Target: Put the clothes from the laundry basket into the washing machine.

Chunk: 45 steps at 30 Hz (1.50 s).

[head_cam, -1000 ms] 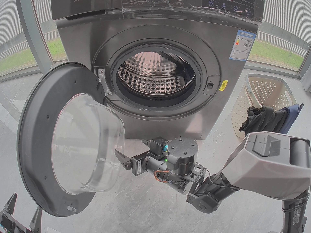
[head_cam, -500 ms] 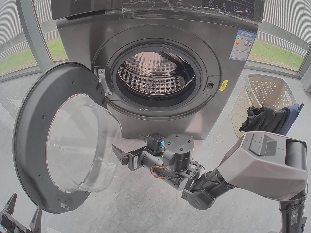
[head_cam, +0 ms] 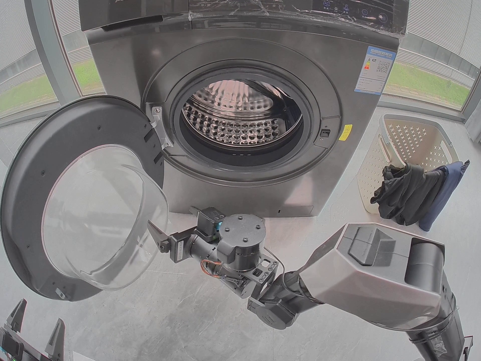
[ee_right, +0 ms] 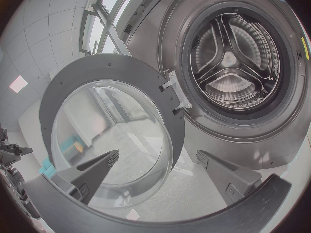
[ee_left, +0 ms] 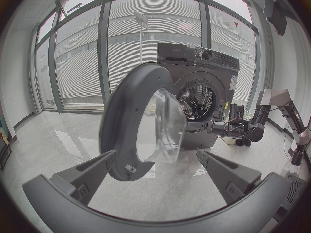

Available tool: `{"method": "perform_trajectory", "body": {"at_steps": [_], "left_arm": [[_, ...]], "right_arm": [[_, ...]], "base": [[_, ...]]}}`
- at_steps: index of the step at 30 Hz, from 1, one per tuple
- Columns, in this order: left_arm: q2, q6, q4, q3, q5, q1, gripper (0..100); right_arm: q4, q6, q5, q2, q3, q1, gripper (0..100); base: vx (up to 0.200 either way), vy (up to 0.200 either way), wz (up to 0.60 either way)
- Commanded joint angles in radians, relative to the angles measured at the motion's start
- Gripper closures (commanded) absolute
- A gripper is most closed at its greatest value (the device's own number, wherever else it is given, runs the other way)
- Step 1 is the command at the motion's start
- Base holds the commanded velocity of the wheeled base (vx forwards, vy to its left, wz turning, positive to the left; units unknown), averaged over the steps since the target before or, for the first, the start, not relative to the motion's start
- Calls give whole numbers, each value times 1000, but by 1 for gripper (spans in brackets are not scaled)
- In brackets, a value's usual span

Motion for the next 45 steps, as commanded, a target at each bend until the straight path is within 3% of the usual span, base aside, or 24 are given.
{"method": "perform_trajectory", "body": {"at_steps": [1,8,15,26,30,32,35,36,38,41,43,45], "left_arm": [[-15,0,-1,18,0,0,0],[-15,0,-1,18,0,0,0],[-17,0,-1,18,0,0,0],[-15,-2,-1,18,0,0,0],[-15,-2,-1,18,-1,0,0],[-15,-3,-1,18,0,0,0],[-15,-5,-1,18,0,0,0],[-17,-6,-1,18,3,0,0],[-17,1,-1,18,5,0,0],[-17,0,-1,18,5,0,0],[-17,1,-1,18,5,0,0],[-17,1,-1,18,5,0,0]], "right_arm": [[3,1,-1,13,-14,-7,0],[69,1,-13,25,-43,-6,0],[161,1,-79,116,-241,16,0],[199,-1,-118,254,-481,26,0],[195,-1,-130,252,-481,19,0],[184,-4,-131,229,-449,10,0],[170,-10,-131,94,-308,-15,0],[170,-11,-131,-5,-193,-30,0],[169,-11,-128,-77,-119,-41,0],[159,-14,-128,-266,91,-72,0],[139,-36,-118,-441,292,-113,0],[133,-57,-116,-533,394,-139,0]], "base": [[0,0,0],[0,0,0],[0,0,0],[0,0,0],[0,0,0],[0,0,0],[0,0,0],[0,0,0],[0,0,0],[0,0,0],[0,0,0],[0,0,0]]}}
